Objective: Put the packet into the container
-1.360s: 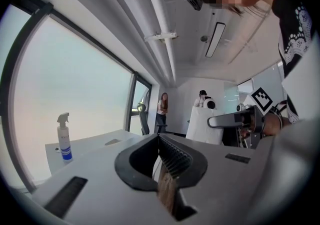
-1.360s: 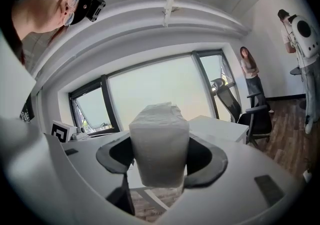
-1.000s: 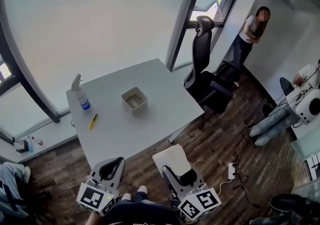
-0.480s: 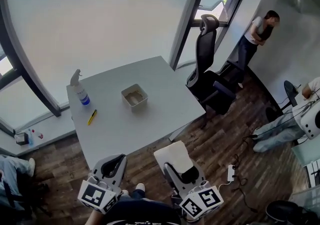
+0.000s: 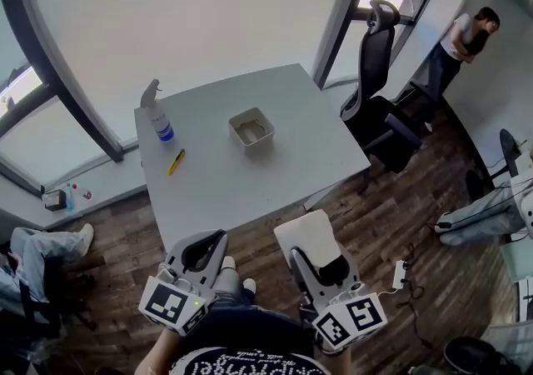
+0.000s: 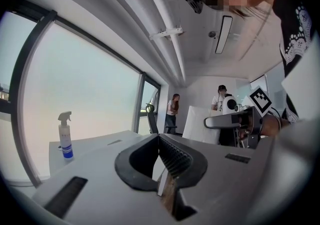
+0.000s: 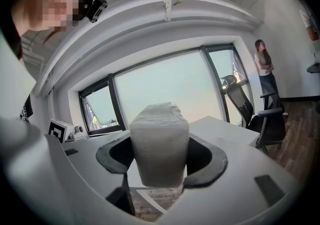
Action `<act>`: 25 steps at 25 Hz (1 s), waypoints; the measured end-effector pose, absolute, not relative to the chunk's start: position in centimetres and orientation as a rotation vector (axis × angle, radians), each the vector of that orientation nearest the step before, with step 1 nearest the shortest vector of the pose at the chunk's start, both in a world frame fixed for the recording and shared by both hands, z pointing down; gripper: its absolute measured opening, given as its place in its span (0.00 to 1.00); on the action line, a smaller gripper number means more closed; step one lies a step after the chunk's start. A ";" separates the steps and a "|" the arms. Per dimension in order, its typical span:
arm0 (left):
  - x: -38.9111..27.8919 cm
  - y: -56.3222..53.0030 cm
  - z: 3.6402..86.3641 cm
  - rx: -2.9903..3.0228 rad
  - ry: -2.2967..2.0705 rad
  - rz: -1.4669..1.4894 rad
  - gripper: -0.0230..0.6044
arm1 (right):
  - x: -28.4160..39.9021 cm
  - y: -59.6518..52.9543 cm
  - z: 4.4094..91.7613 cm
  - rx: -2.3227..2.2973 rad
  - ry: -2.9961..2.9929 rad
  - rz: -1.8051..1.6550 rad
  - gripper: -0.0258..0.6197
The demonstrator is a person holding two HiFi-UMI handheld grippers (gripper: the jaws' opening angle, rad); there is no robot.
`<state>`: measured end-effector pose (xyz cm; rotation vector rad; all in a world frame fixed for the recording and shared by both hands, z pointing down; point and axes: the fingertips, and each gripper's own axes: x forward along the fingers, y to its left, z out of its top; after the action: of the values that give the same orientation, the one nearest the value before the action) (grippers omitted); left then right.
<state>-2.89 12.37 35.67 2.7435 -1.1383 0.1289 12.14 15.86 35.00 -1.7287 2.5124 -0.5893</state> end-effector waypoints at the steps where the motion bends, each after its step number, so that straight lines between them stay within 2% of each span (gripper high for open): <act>1: -3.0 12.2 35.5 2.746 -1.141 0.127 0.05 | 12.0 15.7 34.8 -1.723 2.519 -0.580 0.47; 25: -4.0 2.7 34.5 2.789 -1.016 0.115 0.05 | 10.4 7.9 34.3 -1.844 2.469 -0.589 0.47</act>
<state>-4.03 2.72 34.52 2.7894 -1.0162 0.1154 10.40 7.87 34.31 -1.8440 2.4685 -0.5887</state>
